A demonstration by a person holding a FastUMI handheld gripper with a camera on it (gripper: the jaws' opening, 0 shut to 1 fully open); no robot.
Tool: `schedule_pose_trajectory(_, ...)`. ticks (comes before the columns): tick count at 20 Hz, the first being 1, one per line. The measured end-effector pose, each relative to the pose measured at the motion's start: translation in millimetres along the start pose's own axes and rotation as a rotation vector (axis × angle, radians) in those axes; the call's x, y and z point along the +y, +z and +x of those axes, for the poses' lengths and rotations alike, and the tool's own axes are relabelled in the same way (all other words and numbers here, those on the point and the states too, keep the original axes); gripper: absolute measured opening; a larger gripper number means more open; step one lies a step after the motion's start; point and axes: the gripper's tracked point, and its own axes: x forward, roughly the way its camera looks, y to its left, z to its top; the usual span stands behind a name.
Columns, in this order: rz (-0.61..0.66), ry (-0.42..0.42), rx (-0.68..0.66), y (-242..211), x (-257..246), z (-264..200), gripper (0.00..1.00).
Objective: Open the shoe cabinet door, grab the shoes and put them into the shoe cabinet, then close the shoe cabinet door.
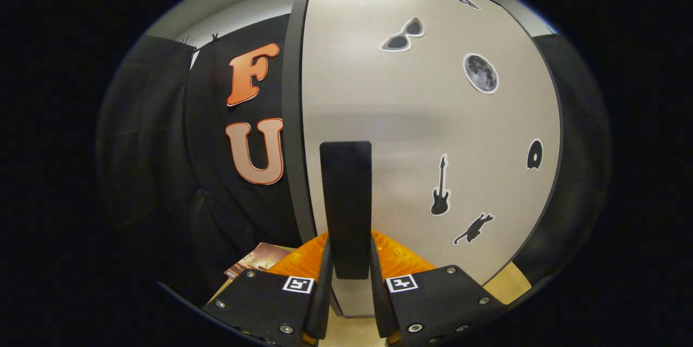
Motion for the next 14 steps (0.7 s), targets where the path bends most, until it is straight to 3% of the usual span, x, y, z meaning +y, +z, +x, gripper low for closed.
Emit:
schedule_pose_trajectory(6,0.018,0.023,0.033,-2,1,-10,0.2)
schedule_pose_trajectory(14,-0.003,0.09,0.035,-1,-10,-50,0.2)
